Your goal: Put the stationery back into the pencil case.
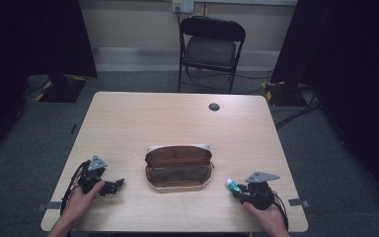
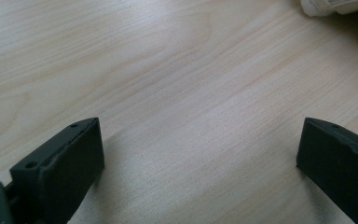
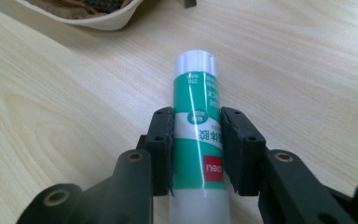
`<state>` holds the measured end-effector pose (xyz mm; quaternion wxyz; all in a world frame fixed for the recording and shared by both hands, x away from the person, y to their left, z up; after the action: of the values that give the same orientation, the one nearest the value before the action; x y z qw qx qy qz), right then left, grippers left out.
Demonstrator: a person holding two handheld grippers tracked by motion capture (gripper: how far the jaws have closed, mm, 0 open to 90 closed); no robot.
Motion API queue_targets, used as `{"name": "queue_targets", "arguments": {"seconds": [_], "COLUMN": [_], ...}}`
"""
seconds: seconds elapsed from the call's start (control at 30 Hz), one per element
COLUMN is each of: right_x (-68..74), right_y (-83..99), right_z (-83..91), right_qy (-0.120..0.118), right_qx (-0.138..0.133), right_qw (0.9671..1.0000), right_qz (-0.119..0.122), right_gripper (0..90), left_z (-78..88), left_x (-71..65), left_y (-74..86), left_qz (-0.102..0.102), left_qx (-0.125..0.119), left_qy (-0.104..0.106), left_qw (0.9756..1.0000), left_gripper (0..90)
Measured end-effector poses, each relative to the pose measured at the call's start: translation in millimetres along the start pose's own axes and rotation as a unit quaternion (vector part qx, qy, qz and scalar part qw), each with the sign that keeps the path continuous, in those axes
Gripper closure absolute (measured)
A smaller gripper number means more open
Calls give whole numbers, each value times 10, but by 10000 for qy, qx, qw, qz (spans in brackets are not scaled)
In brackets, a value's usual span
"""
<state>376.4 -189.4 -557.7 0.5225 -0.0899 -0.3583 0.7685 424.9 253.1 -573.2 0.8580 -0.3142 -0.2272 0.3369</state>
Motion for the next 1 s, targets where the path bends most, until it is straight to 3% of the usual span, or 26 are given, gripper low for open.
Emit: {"name": "queue_targets", "arguments": {"seconds": [0.2, 0.57, 0.8, 1.0], "right_x": [65, 106, 107, 152], "right_y": [8, 38, 22, -18], "right_z": [-35, -23, -18, 85], "right_qy": [103, 147, -77, -300], "right_qx": [-11, -7, 54, -154], "right_qw": [9996, 9991, 9998, 9994], "right_qz": [274, 386, 150, -1], "right_gripper": [651, 657, 660, 660], "left_z": [0, -3, -19, -33], "left_x": [-1, -5, 4, 1], "left_y": [-1, -1, -15, -29], "left_qz": [6, 16, -31, -16], "left_qx": [-5, 5, 5, 7], "left_qy": [0, 33, 36, 67], "left_qw": [10000, 10000, 10000, 10000], "left_gripper": [3, 0, 0, 0]}}
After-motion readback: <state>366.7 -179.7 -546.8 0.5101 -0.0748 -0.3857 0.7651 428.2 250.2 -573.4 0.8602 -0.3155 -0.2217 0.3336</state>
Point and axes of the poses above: each handheld gripper's, and its own axes: z roughly backward along the jaws, y roughly out of its underside, x roughly to its left, the point moved 10 cm from there along -z, roughly forward along the jaws, and after that the axes turned 14 degrees about -z, right-handed, at the moved point
